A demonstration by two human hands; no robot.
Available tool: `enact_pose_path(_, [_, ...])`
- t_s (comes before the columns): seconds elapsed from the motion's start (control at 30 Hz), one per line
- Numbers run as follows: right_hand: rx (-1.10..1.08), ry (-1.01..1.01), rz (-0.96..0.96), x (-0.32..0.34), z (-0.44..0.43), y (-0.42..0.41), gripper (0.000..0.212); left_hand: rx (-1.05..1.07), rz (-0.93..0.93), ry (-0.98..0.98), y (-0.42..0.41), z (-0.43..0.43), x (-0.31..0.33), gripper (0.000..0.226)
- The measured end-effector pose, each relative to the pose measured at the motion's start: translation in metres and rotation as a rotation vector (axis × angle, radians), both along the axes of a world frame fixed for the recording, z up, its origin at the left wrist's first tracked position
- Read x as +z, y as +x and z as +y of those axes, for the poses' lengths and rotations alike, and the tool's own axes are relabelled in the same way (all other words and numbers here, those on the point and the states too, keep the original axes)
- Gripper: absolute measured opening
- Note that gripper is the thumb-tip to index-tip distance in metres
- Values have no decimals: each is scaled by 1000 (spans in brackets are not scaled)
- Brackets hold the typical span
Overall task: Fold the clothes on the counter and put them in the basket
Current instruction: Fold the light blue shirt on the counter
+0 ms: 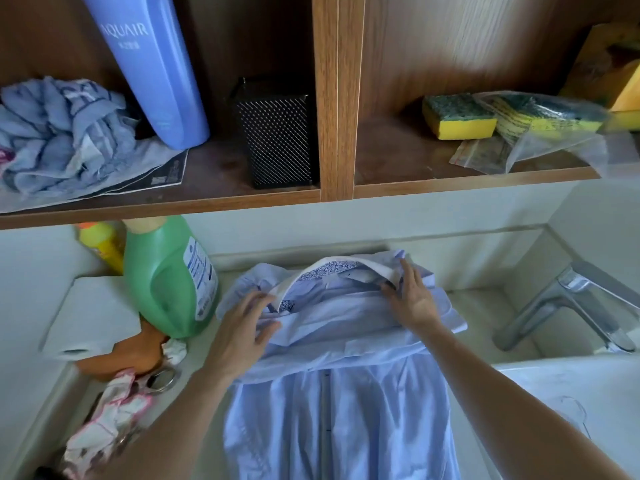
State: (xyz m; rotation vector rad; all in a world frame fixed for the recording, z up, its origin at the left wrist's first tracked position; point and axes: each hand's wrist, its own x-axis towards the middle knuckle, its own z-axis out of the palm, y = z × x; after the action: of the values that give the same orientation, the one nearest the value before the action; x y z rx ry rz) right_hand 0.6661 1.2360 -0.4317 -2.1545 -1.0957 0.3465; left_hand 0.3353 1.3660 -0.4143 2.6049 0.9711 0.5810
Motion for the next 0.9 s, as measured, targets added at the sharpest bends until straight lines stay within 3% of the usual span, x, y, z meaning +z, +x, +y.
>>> enact_pose_path(0.1, [66, -304, -115, -22, 1, 4, 90, 51, 134, -65, 8, -2, -16, 55])
enact_pose_path(0.17, [75, -379, -254, -35, 4, 5, 87, 176, 223, -24, 10, 11, -27, 59])
enact_pose_path(0.3, [-10, -318, -437, -45, 9, 0, 78, 314, 135, -156, 18, 32, -30, 31])
enact_pose_path(0.4, [-41, -272, -444, -51, 10, 0, 76, 404, 224, -208, 27, 37, -25, 27])
enact_pose_path(0.5, [-110, -158, -360, -52, 10, 1, 59, 474, 430, 7, 42, 32, -19, 30])
enact_pose_path(0.6, [34, 203, -406, -61, -2, -7, 26, 267, 315, 237, 46, 10, -29, 35])
enact_pose_path(0.67, [274, 219, -520, -62, -6, -11, 25, 89, 303, 281, 34, 4, -52, 38])
enact_pose_path(0.8, [248, -303, -545, -49, 3, -1, 63, 81, 465, 143, 16, 20, -64, 68])
enact_pose_path(0.9, [252, -511, -484, -37, 21, 10, 76, 95, 596, -13, 25, 35, -51, 88])
